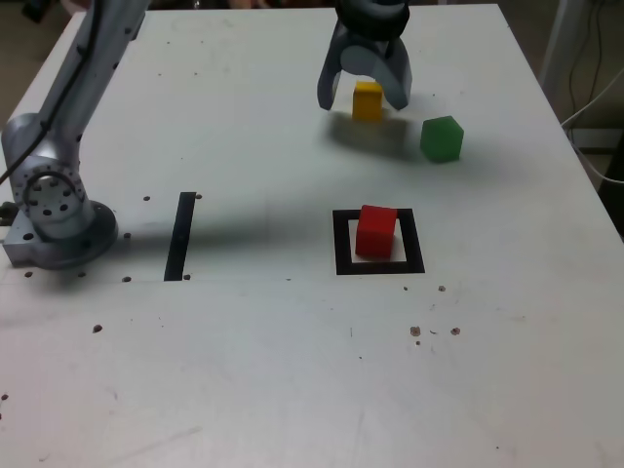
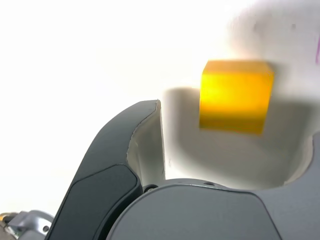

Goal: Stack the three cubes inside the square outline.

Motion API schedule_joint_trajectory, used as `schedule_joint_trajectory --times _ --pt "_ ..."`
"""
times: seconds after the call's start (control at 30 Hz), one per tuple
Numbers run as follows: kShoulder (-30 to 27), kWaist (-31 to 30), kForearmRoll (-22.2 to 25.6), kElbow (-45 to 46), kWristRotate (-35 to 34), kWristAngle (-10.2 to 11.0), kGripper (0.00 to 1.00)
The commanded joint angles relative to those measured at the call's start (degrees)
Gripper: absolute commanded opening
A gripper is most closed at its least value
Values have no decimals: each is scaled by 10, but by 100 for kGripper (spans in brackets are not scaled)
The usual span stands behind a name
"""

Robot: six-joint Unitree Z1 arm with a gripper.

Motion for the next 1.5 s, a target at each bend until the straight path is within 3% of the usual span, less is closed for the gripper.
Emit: schedule_joint_trajectory --times 0.0,0.3,0.53,0.73,1.0,1.27,1.47 --pt "7 8 -7 -9 5 1 94" --pt "18 15 -3 -25 9 8 84" --pt "17 14 -6 -27 9 9 66" --pt "16 14 -6 -22 8 9 57" --pt "19 15 -34 -7 23 -17 40" --pt "14 15 -40 -4 24 -23 27" --pt "6 15 -32 -2 19 -20 26"
